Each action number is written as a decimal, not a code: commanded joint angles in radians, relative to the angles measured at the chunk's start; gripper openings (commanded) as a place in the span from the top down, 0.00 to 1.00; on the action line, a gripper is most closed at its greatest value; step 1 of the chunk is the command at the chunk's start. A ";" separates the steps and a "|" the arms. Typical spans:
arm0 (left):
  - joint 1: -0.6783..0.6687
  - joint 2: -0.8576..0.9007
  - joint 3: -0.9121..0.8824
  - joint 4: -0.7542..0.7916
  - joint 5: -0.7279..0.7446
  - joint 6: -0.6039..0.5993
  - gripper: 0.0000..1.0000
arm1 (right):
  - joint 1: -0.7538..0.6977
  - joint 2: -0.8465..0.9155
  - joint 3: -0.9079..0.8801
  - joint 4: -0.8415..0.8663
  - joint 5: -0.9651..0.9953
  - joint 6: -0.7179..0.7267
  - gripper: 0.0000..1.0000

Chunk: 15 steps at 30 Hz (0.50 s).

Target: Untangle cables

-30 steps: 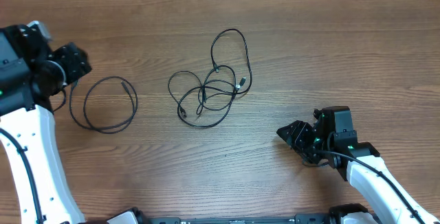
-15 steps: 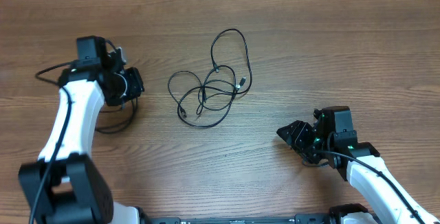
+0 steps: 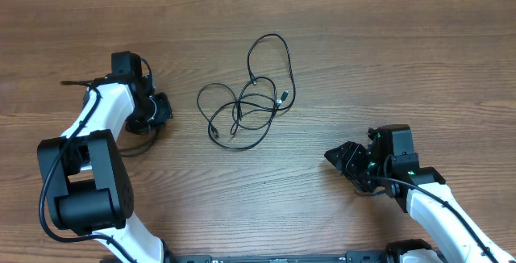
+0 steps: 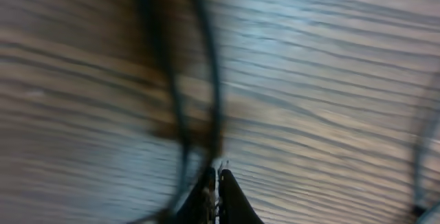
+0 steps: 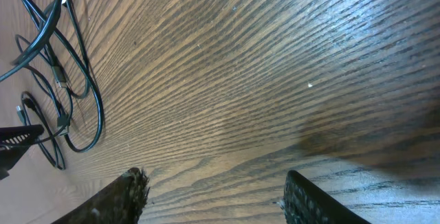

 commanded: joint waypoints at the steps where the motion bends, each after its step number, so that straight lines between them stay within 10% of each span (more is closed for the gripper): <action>1: -0.003 0.003 -0.002 -0.011 -0.154 0.019 0.96 | -0.005 -0.003 0.001 0.005 -0.004 -0.004 0.38; 6: -0.002 0.003 -0.002 -0.014 -0.164 -0.005 0.96 | -0.005 -0.003 0.001 0.005 -0.004 -0.004 0.38; 15: -0.002 0.002 0.002 0.045 0.267 0.154 0.96 | -0.005 -0.003 0.001 0.005 -0.005 -0.004 0.38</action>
